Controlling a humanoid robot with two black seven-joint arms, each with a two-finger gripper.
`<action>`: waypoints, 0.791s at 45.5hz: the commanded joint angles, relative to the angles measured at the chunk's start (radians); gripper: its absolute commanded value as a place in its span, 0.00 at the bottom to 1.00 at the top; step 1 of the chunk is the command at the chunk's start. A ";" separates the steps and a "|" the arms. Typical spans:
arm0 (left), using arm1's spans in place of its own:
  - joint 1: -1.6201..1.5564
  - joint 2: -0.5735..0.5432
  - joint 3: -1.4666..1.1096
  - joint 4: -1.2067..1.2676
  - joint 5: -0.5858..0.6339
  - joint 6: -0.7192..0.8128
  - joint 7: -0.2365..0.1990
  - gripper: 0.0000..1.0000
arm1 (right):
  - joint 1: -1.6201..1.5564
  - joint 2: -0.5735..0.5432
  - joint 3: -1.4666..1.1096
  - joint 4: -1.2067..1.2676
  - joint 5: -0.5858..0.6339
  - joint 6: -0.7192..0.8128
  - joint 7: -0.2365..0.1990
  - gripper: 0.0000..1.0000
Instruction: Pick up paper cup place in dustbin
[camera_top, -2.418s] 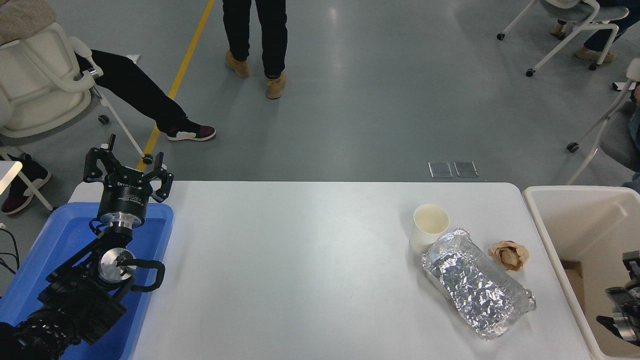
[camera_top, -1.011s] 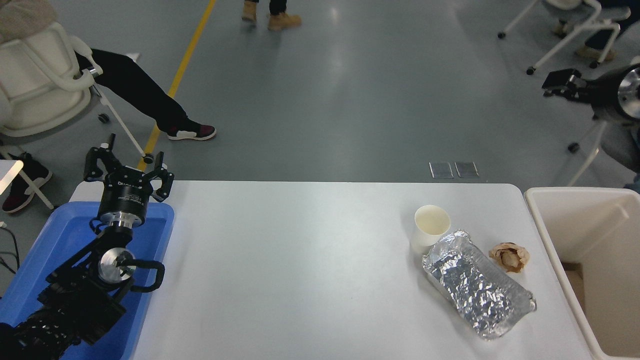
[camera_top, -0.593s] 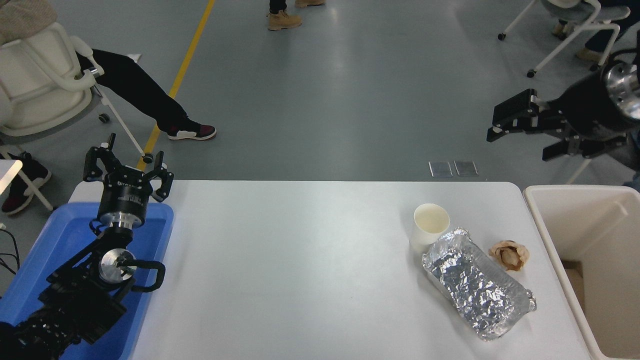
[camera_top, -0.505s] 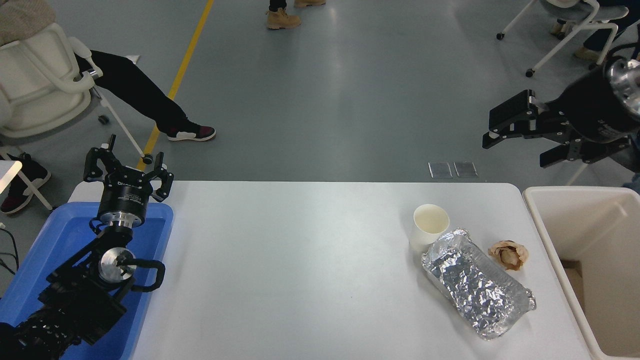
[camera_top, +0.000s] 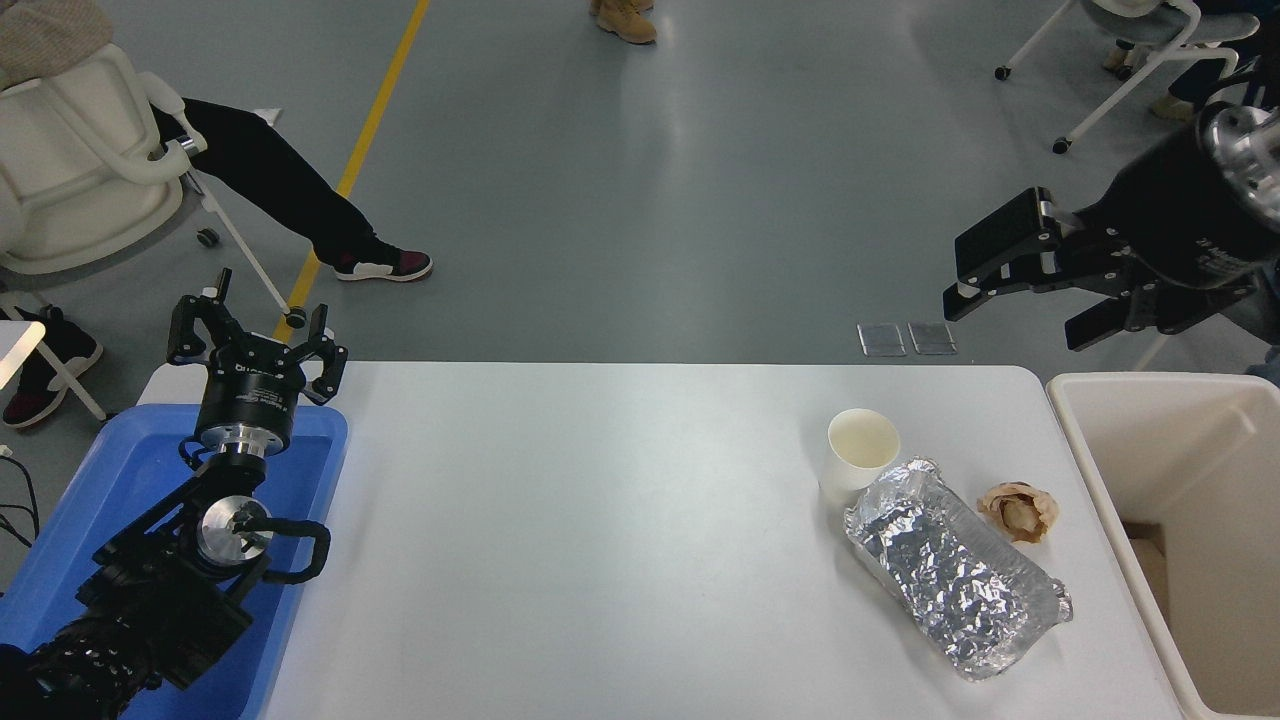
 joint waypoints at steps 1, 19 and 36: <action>-0.001 0.001 0.000 -0.001 0.000 0.000 0.000 0.99 | -0.011 0.021 0.000 -0.002 -0.003 0.005 0.000 1.00; -0.001 0.001 0.000 0.001 0.000 0.000 0.000 0.99 | -0.253 0.142 -0.001 -0.143 -0.013 -0.158 -0.003 1.00; -0.001 -0.001 0.000 -0.001 0.000 0.000 0.000 0.99 | -0.727 0.311 -0.001 -0.411 -0.004 -0.439 -0.005 1.00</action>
